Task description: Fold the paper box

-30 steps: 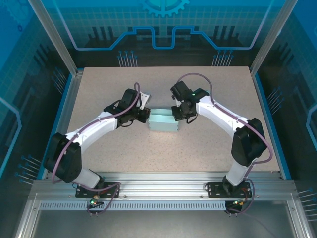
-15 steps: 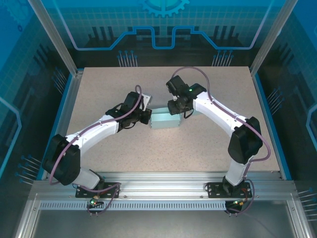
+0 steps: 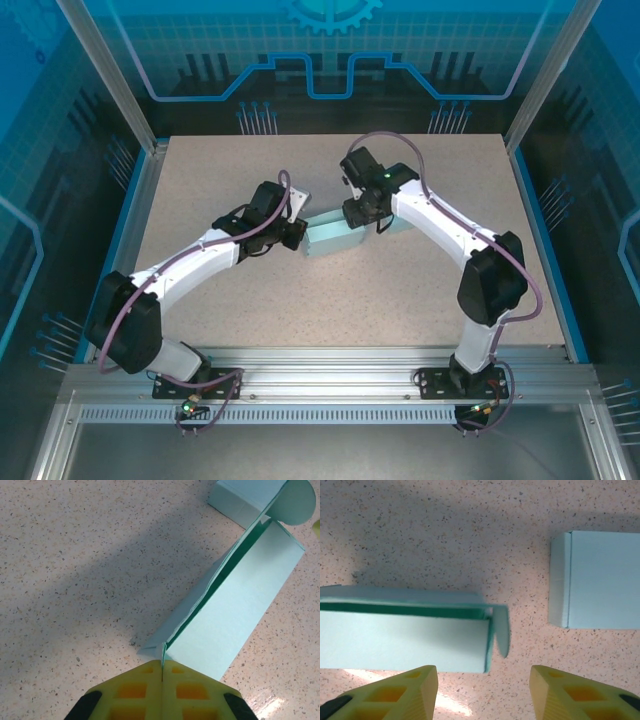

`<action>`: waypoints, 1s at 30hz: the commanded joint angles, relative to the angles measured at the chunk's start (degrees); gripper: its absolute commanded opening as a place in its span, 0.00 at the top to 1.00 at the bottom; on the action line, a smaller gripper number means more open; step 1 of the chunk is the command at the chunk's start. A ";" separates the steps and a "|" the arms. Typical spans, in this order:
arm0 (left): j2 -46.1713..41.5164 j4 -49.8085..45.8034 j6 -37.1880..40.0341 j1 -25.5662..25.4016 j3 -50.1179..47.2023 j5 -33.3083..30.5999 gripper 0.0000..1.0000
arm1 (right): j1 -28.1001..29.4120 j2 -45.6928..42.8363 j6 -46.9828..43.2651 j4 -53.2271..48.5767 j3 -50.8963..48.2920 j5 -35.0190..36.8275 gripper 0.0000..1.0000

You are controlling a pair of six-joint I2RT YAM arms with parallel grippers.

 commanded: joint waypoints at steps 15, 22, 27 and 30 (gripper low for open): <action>2.53 -2.24 1.32 -0.32 2.93 -0.90 1.00 | -4.06 3.28 -4.22 0.73 1.22 -9.24 0.74; 3.51 -2.50 -2.09 -0.28 4.11 -1.00 1.00 | -3.55 3.70 -3.63 1.53 0.61 -9.58 1.00; 4.81 -2.18 -10.67 -0.28 5.86 0.67 1.00 | -1.72 3.31 -3.08 1.54 0.36 -7.26 1.00; 5.54 -1.52 -15.52 -0.26 6.37 2.44 1.00 | -1.11 3.07 -2.08 1.45 0.01 -6.22 1.00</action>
